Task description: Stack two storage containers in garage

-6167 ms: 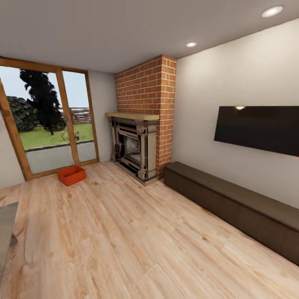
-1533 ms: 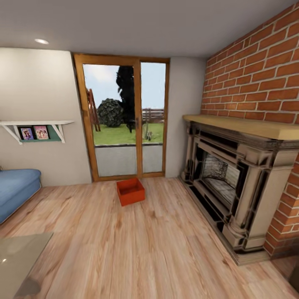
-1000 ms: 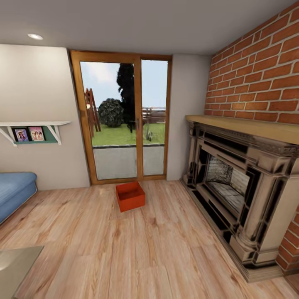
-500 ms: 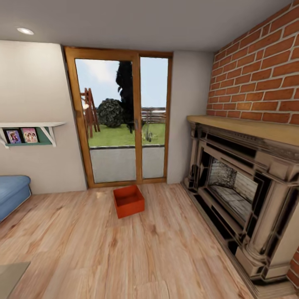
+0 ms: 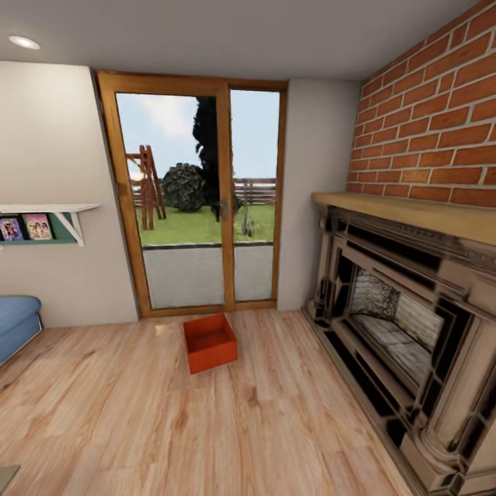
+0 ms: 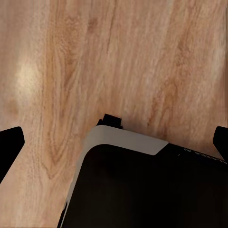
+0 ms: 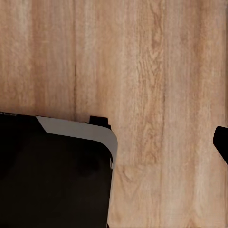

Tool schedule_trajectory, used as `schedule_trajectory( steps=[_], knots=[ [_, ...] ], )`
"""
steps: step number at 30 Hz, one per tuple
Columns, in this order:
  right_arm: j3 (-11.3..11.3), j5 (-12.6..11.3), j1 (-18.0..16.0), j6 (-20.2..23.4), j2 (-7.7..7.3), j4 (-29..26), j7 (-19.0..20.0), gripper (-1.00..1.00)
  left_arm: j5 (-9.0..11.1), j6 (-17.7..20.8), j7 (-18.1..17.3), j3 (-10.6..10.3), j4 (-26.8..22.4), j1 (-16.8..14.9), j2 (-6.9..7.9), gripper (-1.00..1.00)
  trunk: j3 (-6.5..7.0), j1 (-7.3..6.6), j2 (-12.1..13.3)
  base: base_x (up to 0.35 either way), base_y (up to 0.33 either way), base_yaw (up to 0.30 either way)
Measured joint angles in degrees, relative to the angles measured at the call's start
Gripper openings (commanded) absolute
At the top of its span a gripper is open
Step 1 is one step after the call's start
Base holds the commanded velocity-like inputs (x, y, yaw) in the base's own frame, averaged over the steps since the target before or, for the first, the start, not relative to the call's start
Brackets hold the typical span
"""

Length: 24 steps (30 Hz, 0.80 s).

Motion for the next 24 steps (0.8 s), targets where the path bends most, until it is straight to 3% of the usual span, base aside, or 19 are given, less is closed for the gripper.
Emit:
schedule_trajectory(
  steps=[24],
  knots=[
    [0.00,0.00,0.00,0.00,-0.29,0.00,0.06,1.00,0.00,0.08,0.01,0.05,0.00,0.00,0.04,1.00,0.00,0.00,0.00,0.320,-0.011,0.249]
  ],
)
